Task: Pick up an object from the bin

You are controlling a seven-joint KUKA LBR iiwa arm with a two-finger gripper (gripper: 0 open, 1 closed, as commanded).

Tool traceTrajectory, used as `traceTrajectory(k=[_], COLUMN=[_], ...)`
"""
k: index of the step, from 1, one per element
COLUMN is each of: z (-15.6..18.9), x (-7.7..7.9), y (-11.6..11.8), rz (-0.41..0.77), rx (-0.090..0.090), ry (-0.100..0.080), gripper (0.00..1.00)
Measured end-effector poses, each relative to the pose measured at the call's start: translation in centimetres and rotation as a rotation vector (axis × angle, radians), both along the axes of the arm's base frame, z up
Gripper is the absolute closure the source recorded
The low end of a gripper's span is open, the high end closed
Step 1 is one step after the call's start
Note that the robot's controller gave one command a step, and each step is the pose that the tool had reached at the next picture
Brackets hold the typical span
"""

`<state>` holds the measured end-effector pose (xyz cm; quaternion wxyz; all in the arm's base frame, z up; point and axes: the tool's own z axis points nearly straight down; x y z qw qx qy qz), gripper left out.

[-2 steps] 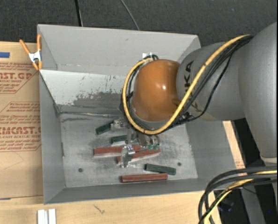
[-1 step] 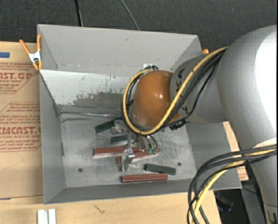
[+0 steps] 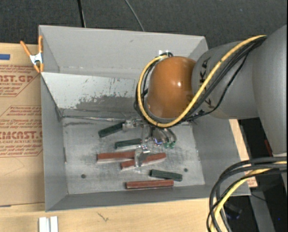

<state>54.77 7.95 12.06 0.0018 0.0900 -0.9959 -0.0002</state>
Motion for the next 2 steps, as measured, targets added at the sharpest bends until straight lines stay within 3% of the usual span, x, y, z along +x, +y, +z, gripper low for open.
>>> traceTrajectory(k=[1,2], z=[-1.7,-4.8], x=[-0.1,-1.0], y=[0.6,-0.3], rz=[-0.029,-0.120], rx=[0.002,0.001], ry=[-0.009,0.006], gripper=[0.00,1.00])
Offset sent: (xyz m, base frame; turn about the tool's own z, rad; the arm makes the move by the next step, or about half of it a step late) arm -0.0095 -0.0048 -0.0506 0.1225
